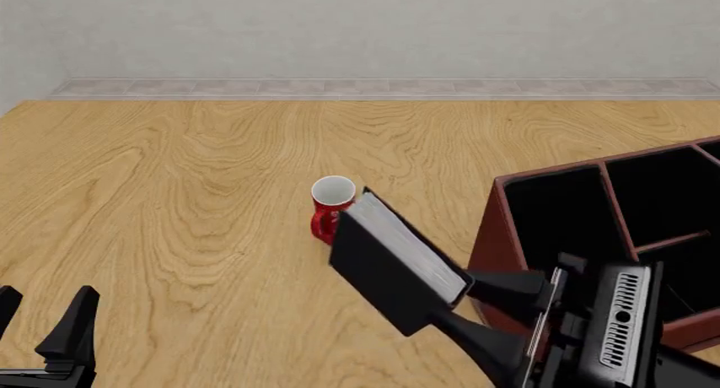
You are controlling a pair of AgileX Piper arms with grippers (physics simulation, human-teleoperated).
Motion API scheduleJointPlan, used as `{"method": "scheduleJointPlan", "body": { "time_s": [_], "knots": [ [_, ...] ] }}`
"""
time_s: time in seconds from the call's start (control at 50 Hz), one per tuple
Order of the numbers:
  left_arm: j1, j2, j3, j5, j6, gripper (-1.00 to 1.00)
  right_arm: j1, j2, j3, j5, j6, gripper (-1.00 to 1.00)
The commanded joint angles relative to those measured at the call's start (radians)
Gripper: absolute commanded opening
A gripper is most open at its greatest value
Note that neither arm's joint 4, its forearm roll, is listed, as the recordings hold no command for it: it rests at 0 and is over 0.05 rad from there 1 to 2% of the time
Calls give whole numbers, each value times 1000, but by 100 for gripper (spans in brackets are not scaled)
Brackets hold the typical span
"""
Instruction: Pick up the book and place it in the left compartment of the caddy.
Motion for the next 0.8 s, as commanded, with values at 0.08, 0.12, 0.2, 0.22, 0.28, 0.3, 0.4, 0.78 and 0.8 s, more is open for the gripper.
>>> {"method": "scheduleJointPlan", "body": {
  "time_s": [0.08,0.12,0.2,0.22,0.28,0.3,0.4,0.78,0.8],
  "knots": [
    [0,0,0,0,0,100,-23,-76,-24,59,3,-100],
    [0,0,0,0,0,100,-28,-85,-26,67,3,-100],
    [0,0,0,0,0,100,-35,-95,-28,76,0,-100],
    [0,0,0,0,0,100,-38,-99,-27,79,-3,-100],
    [0,0,0,0,0,100,-45,-111,-29,90,-5,-100],
    [0,0,0,0,0,100,-48,-115,-28,92,-6,-100],
    [0,0,0,0,0,100,-62,-137,-26,108,-9,-100],
    [0,0,0,0,0,100,-136,-260,-23,197,-16,-100],
    [0,0,0,0,0,100,-140,-263,-24,198,-18,-100]
  ]
}}
